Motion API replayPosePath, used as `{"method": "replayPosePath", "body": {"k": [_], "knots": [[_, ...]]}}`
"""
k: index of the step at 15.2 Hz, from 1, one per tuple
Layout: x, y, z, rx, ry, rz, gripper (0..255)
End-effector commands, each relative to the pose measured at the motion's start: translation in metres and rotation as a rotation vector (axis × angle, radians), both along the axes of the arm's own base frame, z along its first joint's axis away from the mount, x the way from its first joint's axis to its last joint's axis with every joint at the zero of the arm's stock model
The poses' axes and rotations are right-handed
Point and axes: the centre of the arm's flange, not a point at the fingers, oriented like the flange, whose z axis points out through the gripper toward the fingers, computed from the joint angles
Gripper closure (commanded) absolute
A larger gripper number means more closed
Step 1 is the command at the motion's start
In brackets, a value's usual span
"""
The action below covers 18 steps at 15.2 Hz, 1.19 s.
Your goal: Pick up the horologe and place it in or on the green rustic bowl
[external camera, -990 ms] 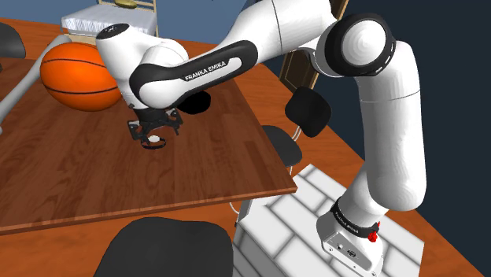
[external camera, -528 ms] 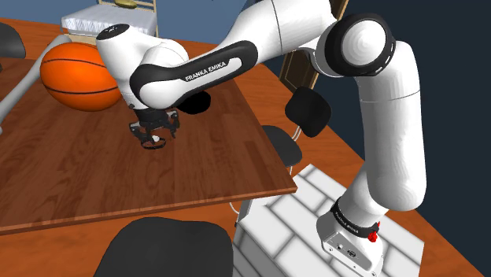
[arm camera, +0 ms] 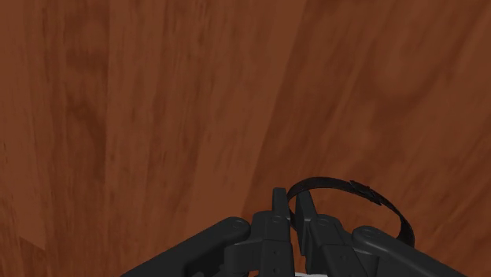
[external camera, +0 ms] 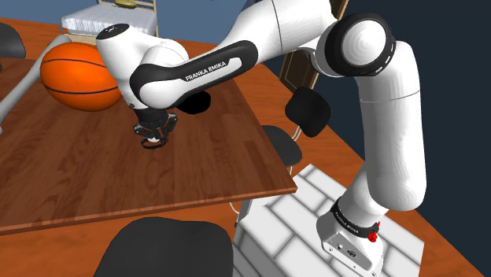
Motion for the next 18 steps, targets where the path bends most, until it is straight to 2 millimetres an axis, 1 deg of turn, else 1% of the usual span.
{"method": "replayPosePath", "body": {"k": [1, 18], "knots": [[0.000, 0.000, -0.001, 0.000, 0.001, 0.000, 255], [0.000, 0.000, 0.089, 0.000, 0.001, 0.000, 255]]}}
